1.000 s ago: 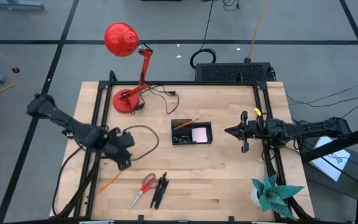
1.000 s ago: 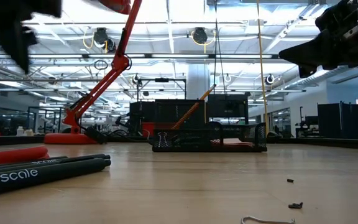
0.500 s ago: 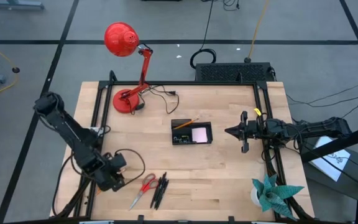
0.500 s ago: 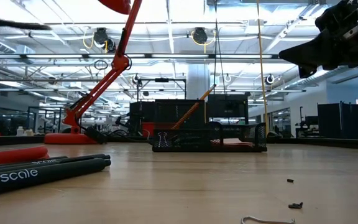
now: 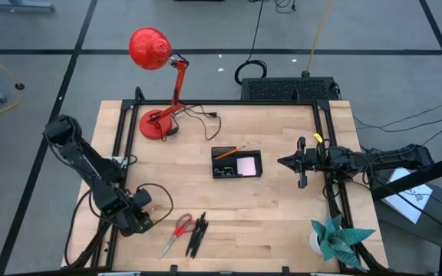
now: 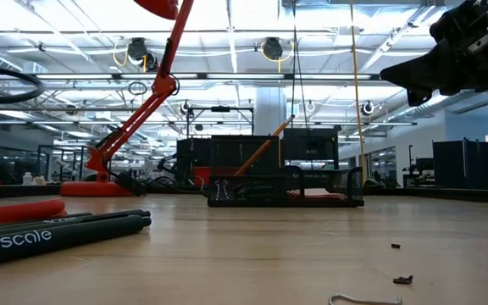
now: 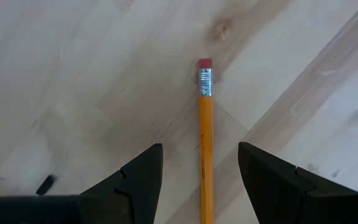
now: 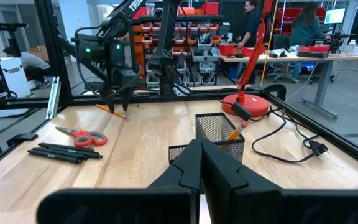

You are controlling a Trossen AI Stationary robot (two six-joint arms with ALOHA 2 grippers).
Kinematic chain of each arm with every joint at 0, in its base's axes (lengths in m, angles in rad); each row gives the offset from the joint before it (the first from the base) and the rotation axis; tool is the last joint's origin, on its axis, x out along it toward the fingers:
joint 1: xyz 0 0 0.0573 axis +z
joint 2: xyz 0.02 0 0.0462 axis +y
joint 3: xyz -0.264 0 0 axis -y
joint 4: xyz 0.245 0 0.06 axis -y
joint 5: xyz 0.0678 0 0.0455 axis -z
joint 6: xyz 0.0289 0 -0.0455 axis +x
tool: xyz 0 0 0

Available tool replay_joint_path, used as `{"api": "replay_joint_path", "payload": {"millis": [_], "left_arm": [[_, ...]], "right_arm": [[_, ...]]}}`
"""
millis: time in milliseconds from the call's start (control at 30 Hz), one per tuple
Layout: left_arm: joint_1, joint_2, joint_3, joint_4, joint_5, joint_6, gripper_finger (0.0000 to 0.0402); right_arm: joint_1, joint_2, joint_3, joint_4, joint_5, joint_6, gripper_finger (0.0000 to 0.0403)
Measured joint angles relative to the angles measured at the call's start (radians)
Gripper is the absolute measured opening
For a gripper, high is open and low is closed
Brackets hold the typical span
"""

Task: Pick and place office supplies into organizer
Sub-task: Put the orange pencil into the black desk organizer

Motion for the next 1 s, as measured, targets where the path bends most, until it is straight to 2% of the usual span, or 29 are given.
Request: {"api": "replay_joint_path", "payload": {"millis": [200,400,733,833,1000], "left_arm": [[0.0,0.039,0.002,0.008,0.002,0.019,0.0214],[-0.001,0.113,0.01,0.017,0.012,0.122,0.0214],[0.001,0.122,0.014,0.009,0.009,0.148,0.0212],[0.001,0.122,0.013,0.005,0.004,0.156,0.0195],[0.001,0.122,0.011,-0.003,-0.006,0.156,0.0135]], "right_arm": [[0.0,0.0,0.0,0.0,0.001,0.0,0.0004],[0.0,0.0,0.0,0.0,0.002,0.0,0.0004],[0.0,0.0,0.0,0.001,0.005,0.0,0.0004],[0.0,0.0,0.0,0.001,0.005,0.0,0.0004],[0.0,0.0,0.0,0.001,0.005,0.0,0.0004]]}}
